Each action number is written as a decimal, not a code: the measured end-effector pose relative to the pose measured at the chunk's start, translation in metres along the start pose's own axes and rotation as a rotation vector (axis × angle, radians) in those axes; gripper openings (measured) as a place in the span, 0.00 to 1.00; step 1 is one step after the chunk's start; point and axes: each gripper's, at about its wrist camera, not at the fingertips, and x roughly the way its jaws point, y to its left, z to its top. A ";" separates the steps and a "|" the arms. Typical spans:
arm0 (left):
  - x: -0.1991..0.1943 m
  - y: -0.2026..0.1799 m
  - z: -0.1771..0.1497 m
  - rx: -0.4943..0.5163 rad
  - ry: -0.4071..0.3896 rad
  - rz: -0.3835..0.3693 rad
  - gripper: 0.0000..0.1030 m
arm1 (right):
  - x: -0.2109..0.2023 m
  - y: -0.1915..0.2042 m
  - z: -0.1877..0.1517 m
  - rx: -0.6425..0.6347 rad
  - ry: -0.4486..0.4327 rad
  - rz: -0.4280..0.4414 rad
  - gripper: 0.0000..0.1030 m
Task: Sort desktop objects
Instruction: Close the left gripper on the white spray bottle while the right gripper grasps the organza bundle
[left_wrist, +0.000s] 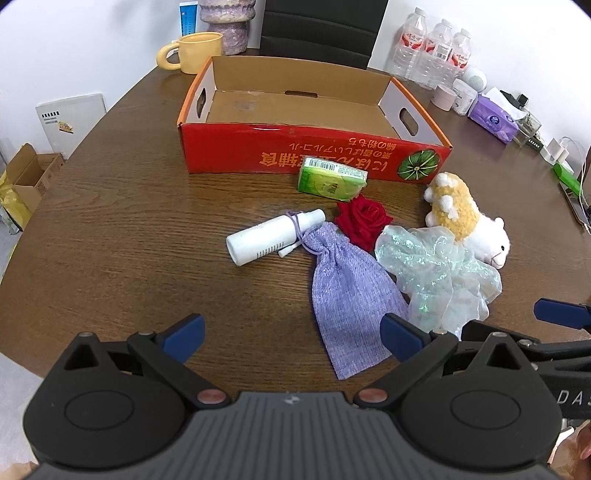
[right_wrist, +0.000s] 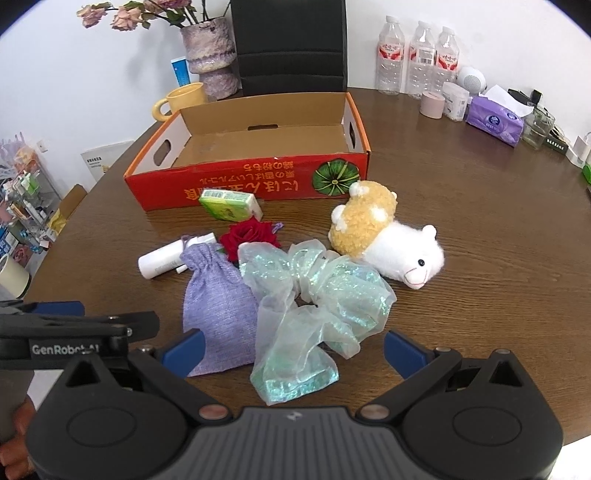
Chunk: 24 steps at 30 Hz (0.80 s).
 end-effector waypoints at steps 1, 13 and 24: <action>0.001 0.000 0.001 0.002 0.000 0.000 1.00 | 0.001 -0.001 0.001 0.001 -0.001 0.001 1.00; 0.022 0.000 0.008 0.023 0.026 -0.019 1.00 | 0.025 -0.018 0.005 0.012 0.018 0.024 1.00; 0.041 0.000 0.010 0.040 0.035 -0.078 1.00 | 0.033 -0.022 0.004 -0.095 -0.074 0.032 1.00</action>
